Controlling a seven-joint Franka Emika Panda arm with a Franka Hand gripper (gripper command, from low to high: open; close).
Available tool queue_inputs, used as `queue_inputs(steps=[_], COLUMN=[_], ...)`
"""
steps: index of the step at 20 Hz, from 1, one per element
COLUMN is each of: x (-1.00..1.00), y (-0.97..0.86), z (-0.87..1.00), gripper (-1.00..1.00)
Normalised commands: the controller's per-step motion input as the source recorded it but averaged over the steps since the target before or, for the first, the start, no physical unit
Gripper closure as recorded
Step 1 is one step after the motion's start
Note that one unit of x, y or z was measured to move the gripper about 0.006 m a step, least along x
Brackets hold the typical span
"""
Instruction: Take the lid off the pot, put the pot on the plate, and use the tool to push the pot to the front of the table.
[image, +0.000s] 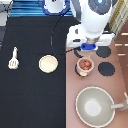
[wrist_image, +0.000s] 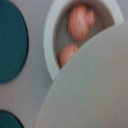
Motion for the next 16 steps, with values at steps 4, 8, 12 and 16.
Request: queue_inputs(steps=[4, 8, 12, 16], x=[-1.0, -1.0, -1.0, -1.0], y=[-0.16, -0.13, -0.03, 0.03], z=[-0.51, -0.54, -0.62, -0.67], gripper=[1.0, 1.0, 1.0, 1.0])
